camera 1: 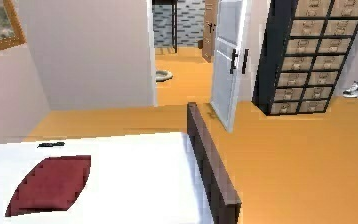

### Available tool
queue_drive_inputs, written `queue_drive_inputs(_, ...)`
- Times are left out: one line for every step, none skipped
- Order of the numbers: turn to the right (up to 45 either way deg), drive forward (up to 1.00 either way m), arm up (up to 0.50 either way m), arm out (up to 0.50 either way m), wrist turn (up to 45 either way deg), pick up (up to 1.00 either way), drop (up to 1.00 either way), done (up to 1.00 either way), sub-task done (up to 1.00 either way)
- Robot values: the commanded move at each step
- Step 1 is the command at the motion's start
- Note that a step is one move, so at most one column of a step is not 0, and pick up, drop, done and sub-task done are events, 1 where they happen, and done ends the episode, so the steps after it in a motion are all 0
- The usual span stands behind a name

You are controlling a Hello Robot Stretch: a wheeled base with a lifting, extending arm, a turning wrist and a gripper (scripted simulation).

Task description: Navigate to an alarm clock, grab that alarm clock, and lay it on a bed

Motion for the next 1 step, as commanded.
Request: queue_drive_inputs(0.0, 0.10, 0.00, 0.00, 0.0, 0.00, 0.00, 0.00, 0.00)
